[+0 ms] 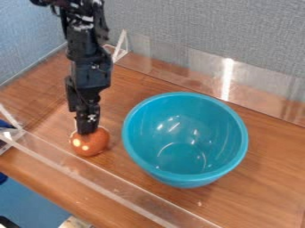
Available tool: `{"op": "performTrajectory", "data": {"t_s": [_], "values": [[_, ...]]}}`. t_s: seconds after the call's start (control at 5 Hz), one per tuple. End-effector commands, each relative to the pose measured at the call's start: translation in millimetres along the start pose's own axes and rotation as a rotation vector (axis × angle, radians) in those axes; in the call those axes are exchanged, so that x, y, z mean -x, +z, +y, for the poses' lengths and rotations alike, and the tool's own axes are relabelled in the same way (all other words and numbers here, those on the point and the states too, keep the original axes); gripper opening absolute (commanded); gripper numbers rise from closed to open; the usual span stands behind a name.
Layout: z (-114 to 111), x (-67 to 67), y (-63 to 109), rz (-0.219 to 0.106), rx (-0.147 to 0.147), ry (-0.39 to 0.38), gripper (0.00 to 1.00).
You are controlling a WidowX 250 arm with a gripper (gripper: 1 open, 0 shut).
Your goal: Remove the mushroom from inside the blue bowl and put it on the table
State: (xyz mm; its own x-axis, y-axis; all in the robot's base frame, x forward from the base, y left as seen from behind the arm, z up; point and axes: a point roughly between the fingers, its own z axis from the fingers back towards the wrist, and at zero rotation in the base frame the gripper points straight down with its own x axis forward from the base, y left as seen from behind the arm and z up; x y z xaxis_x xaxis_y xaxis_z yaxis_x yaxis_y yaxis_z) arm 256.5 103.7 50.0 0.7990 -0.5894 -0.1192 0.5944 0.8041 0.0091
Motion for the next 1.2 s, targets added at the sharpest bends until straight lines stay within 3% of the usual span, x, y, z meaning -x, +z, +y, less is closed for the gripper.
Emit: {"op": "performTrajectory", "data": {"t_s": [0.0, 0.2, 0.8, 1.0], "values": [[4.8, 3.1, 15.3, -0.019, -0.033, -0.022, 1.0], [1.0, 5.9, 21.9, -0.021, -0.033, -0.059, 1.0], [-2.9, 5.7, 6.0, -0.021, -0.027, -0.044, 1.0], [-2.6, 1.9, 8.2, -0.022, -0.024, -0.051, 1.0]]}}
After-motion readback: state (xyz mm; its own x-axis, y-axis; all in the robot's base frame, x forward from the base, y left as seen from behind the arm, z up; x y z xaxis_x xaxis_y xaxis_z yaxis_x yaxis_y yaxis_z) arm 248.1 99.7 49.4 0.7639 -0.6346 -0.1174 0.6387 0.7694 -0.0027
